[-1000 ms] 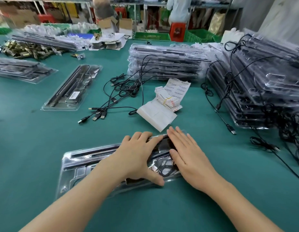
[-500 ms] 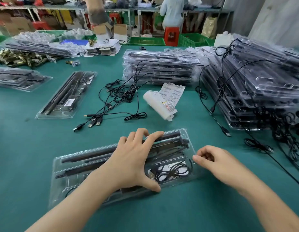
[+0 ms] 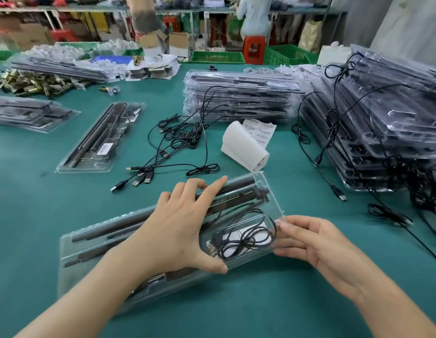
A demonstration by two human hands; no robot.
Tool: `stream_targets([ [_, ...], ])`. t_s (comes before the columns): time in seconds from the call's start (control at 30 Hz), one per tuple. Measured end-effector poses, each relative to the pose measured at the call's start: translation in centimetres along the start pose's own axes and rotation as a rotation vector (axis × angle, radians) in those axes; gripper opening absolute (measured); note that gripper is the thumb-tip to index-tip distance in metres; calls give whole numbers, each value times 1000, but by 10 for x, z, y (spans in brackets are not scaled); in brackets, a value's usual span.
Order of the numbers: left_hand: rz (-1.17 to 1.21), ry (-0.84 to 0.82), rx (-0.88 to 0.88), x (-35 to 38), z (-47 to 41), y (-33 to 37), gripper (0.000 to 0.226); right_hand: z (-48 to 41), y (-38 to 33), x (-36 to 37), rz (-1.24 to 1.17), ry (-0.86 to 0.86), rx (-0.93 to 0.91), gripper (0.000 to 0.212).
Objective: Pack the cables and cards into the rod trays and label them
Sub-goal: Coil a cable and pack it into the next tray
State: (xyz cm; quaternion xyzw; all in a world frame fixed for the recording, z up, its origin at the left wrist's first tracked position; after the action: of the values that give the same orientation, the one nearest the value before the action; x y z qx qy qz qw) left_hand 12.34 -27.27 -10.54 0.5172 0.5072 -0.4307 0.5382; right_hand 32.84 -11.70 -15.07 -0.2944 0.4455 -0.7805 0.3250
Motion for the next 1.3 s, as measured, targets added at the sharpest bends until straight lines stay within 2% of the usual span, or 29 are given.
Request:
stream_targets([
  [0.13, -7, -3, -16, -3, -1, -6, 145, -4, -3, 12, -108, 40, -11, 41],
  [0.27, -15, 20, -39, -7, -1, -11, 144, -9, -7, 28, -211, 146, -76, 18],
  [0.4, 22, 13, -60, -14, -1, -20, 143, -17, -18, 45, -174, 209, -145, 20],
  [0.57, 462, -11, -141, -29, -3, -51, 125, -29, -49, 49, -139, 185, -216, 19],
  [0.67, 791, -65, -276, -33, -1, -84, 91, -37, -68, 49, -150, 150, -198, 17],
  [0.73, 1036, -209, -257, -26, 3, -98, 62, -43, -77, 48, -198, 137, -174, 18],
  [0.83, 1304, -303, -236, -10, 10, -109, 49, -53, -84, 50, -232, 129, -119, 24],
  [1.03, 1471, -184, -221, 0, 12, -112, 53, -77, -93, 62, -109, 254, -113, 19],
  [1.3, 1479, -19, -321, -13, 24, -128, 53, -106, -110, 86, -68, 250, -129, 24],
])
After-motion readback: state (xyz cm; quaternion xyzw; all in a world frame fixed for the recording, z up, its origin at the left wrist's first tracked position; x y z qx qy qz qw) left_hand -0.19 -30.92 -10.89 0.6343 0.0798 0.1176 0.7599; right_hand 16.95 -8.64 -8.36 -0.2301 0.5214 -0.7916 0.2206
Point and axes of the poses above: each hand's wrist, its own z-axis away from the middle knuckle, its own x-axis out of the palm, y = z × x, the point moved 4 cm from there along -z, towards the middle knuckle, and after that the axes turned 8 degrees about x, right-handed, at the moved point
